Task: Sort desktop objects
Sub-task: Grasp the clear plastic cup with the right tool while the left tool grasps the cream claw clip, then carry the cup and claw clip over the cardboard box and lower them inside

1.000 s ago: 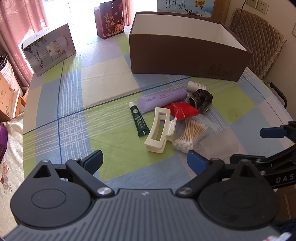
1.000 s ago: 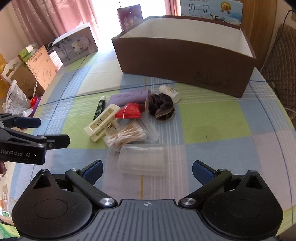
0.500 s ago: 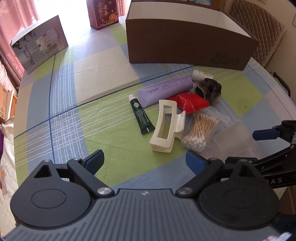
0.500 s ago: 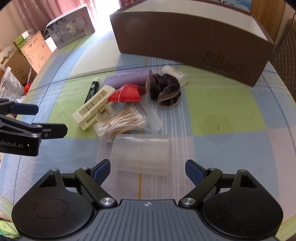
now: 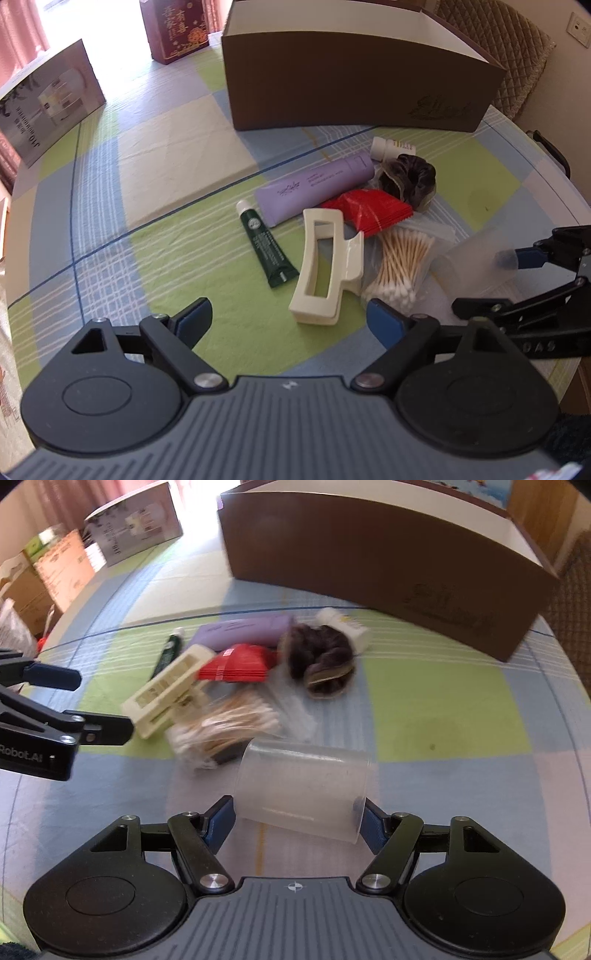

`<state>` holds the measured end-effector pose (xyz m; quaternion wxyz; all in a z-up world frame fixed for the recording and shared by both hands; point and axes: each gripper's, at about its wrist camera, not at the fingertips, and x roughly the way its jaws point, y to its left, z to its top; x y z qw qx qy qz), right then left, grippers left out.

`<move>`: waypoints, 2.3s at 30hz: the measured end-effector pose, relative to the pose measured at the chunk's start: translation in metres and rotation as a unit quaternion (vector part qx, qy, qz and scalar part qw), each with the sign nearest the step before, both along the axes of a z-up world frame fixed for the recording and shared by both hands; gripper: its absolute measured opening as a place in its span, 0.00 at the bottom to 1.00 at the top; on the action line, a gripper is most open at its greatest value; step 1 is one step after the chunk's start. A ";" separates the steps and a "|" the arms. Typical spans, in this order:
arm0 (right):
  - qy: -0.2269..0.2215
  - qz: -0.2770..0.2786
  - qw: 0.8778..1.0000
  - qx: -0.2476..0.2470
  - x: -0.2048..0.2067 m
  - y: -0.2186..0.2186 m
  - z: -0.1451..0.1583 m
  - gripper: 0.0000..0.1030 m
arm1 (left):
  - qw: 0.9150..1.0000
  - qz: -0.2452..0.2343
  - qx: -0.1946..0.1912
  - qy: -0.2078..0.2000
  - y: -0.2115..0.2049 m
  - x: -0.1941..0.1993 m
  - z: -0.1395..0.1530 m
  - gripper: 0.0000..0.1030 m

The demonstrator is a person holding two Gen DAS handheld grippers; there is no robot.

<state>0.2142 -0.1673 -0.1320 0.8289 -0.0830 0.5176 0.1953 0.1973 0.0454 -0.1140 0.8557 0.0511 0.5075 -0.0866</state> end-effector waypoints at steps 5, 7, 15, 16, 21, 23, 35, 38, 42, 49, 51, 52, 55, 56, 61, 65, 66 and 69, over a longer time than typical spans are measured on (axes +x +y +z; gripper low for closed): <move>0.004 -0.046 0.999 -0.005 0.005 -0.028 0.000 0.66 | 1.000 -0.017 -0.009 0.000 -0.005 0.012 -0.004 0.79; 0.004 -0.061 0.998 -0.009 0.006 -0.040 0.001 0.66 | 1.000 -0.026 -0.014 0.000 -0.007 0.017 -0.006 0.76; 0.012 -0.109 0.994 -0.009 0.023 -0.068 0.010 0.66 | 0.997 -0.066 -0.027 0.003 -0.018 0.038 -0.018 0.56; 0.014 -0.111 0.994 -0.006 0.023 -0.070 0.011 0.66 | 0.997 -0.070 -0.026 0.006 -0.020 0.040 -0.020 0.51; 0.017 -0.127 0.992 0.005 0.021 -0.075 0.017 0.75 | 0.996 -0.082 -0.028 0.011 -0.023 0.042 -0.026 0.34; 0.014 -0.127 0.992 0.007 0.019 -0.075 0.018 0.78 | 0.996 -0.083 -0.027 0.006 -0.023 0.040 -0.026 0.34; -0.015 -0.121 0.992 0.007 0.027 -0.070 0.018 0.79 | 0.999 -0.036 -0.025 -0.022 -0.006 0.017 0.000 0.34; -0.023 -0.110 0.994 -0.011 0.028 -0.066 0.015 0.73 | 0.999 -0.027 -0.022 -0.029 -0.004 0.014 0.005 0.34; -0.039 -0.085 0.995 -0.035 0.024 -0.062 0.015 0.69 | 0.999 -0.019 -0.026 -0.035 -0.007 0.012 0.013 0.34; -0.062 -0.066 0.996 -0.005 0.019 -0.069 0.038 0.68 | 0.998 -0.020 -0.036 -0.050 -0.021 0.010 0.027 0.34; -0.072 -0.061 0.996 0.003 0.019 -0.069 0.047 0.68 | 0.997 -0.022 -0.036 -0.057 -0.026 0.011 0.032 0.34; -0.077 -0.059 0.995 0.009 0.019 -0.070 0.052 0.68 | 0.997 -0.023 -0.037 -0.060 -0.029 0.011 0.035 0.34; -0.087 -0.054 0.994 0.026 0.020 -0.070 0.066 0.68 | 0.996 -0.024 -0.043 -0.069 -0.036 0.015 0.044 0.34; -0.090 -0.052 0.994 0.032 0.021 -0.071 0.071 0.68 | 0.996 -0.024 -0.046 -0.072 -0.038 0.017 0.047 0.34; -0.115 -0.034 0.992 0.048 0.031 -0.072 0.096 0.68 | 0.994 -0.025 -0.049 -0.089 -0.049 0.030 0.061 0.34; -0.135 -0.023 0.989 0.058 0.043 -0.072 0.112 0.68 | 0.993 -0.026 -0.055 -0.102 -0.057 0.045 0.073 0.34; -0.141 -0.020 0.988 0.059 0.046 -0.071 0.115 0.68 | 0.992 -0.026 -0.057 -0.105 -0.058 0.049 0.076 0.34; -0.151 -0.016 0.986 0.068 0.058 -0.072 0.123 0.68 | 0.992 -0.025 -0.060 -0.113 -0.063 0.061 0.083 0.34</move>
